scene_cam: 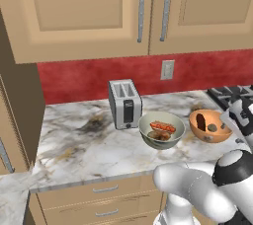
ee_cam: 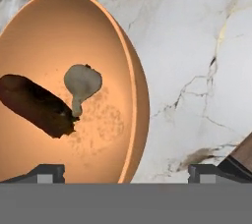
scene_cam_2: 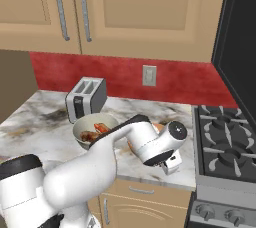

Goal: Place the bowl containing the sweet potato and garlic in the microwave. Close the microwave door and press the start button to microwave the meal.

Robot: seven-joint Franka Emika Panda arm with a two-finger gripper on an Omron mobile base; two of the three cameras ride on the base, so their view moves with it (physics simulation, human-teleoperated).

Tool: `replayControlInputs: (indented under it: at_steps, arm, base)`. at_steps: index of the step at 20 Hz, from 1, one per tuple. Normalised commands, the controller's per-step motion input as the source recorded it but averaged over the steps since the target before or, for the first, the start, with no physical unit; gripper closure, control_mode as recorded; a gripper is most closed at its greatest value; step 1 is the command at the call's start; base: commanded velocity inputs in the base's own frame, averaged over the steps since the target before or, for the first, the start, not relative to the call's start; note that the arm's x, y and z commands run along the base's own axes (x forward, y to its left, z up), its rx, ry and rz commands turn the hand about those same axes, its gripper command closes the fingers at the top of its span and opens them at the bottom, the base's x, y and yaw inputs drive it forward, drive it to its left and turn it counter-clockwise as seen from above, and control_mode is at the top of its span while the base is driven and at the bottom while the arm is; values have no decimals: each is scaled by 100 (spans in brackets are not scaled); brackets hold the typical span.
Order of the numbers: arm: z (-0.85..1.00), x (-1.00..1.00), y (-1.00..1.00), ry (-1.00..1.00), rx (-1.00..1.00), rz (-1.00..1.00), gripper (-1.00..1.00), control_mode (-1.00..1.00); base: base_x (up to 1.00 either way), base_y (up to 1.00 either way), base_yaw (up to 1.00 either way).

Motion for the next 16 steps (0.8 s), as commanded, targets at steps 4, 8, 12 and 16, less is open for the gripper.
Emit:
replayControlInputs:
  at_steps: [4, 8, 12, 16]
  arm:
    - [-24, 16, 0, 2, 0, 0, -100, -100]
    - [-21, 15, 0, 1, 0, 0, -100, -100]
    - [-18, 15, 0, 1, 0, -1, 100, -100]
    - [-11, 7, 0, 0, 0, 0, 100, -100]
  base:
    - [0, 0, 0]
    - [0, 0, 0]
    - [0, 0, 0]
    - [0, 0, 0]
